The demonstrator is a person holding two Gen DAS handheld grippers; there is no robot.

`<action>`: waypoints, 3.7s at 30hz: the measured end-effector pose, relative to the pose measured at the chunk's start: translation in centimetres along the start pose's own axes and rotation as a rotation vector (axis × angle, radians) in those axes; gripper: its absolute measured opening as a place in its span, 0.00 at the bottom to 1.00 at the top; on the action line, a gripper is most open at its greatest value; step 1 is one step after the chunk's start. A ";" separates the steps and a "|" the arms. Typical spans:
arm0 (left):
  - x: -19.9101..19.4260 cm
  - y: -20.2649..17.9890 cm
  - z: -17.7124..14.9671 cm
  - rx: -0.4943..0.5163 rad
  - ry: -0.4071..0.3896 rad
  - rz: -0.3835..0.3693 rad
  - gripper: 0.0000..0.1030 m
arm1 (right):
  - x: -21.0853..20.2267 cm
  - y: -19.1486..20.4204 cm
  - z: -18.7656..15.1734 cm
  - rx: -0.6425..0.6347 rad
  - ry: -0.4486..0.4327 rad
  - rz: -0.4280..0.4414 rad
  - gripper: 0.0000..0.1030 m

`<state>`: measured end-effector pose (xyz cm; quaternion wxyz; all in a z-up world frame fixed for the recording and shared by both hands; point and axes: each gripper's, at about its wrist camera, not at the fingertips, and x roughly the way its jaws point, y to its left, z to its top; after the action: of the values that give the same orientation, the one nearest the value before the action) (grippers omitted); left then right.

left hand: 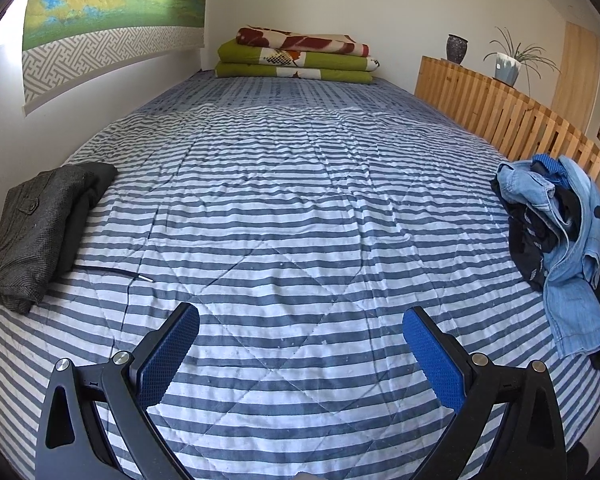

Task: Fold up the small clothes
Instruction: 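Reach the right gripper into the denim pile and grasp the blue boxer briefs, then lift the blue boxer briefs out of the pile with the right gripper, then grasp the briefs' grey waistband with the left gripper while the right gripper holds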

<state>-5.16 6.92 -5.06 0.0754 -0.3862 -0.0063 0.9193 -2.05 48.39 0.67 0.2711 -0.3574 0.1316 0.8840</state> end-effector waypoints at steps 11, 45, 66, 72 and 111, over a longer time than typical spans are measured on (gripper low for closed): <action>2.6 0.3 0.0 -0.001 0.035 0.007 1.00 | 4.1 1.9 7.2 0.010 0.017 0.068 0.75; -3.7 6.4 0.5 -0.069 -0.078 0.001 0.94 | -14.5 12.0 10.1 -0.138 -0.024 0.456 0.02; -18.2 4.1 -4.0 -0.005 -0.042 0.019 0.88 | -7.3 3.1 -14.6 -0.316 0.333 0.238 0.05; -12.8 -0.9 -4.5 0.032 0.076 -0.031 0.88 | -9.7 1.6 -14.9 -0.247 0.275 0.361 0.34; 9.6 -15.4 -1.1 0.414 0.266 -0.178 0.88 | -3.9 -3.3 -16.7 -0.062 0.412 0.359 0.19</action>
<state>-8.91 23.52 -11.57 0.2337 -0.4780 0.1578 0.8319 11.54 42.52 -8.61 0.0665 -0.5085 0.2182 0.8303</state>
